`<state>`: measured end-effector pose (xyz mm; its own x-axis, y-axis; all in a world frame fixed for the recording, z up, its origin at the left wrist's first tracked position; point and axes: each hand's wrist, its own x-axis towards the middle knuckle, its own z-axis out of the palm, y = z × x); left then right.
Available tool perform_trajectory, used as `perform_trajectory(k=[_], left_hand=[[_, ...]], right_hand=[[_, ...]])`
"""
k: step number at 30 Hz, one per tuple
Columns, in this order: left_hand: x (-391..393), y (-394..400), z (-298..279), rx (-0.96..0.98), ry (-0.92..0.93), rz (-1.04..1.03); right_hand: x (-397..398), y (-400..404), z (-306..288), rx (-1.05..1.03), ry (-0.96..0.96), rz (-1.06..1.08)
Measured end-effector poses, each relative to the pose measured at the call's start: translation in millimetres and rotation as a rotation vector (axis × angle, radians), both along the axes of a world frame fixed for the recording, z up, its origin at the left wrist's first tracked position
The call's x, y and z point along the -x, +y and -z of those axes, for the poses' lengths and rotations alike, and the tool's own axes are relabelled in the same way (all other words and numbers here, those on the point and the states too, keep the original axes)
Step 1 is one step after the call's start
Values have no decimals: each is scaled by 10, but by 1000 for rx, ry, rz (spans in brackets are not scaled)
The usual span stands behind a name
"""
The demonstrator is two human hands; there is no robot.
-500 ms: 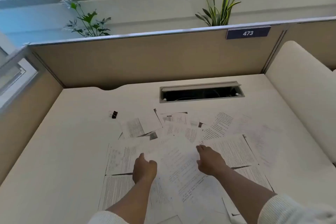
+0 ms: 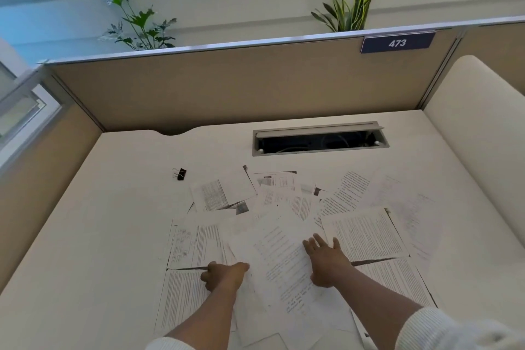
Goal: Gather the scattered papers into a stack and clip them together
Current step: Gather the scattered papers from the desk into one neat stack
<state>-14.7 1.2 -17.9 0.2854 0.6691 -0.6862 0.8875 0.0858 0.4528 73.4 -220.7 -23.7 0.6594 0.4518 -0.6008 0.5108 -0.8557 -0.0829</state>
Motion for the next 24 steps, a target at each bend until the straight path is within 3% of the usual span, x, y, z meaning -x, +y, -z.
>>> perform_trajectory(k=[6, 15, 24], left_hand=[[51, 27, 128, 204, -255, 54], [-29, -3, 19, 154, -409, 92], [-202, 140, -186, 280, -476, 142]], right_hand=[[9, 110, -9, -112, 102, 158], [-78, 201, 33, -308, 134, 378], [-289, 267, -135, -703, 133, 744]])
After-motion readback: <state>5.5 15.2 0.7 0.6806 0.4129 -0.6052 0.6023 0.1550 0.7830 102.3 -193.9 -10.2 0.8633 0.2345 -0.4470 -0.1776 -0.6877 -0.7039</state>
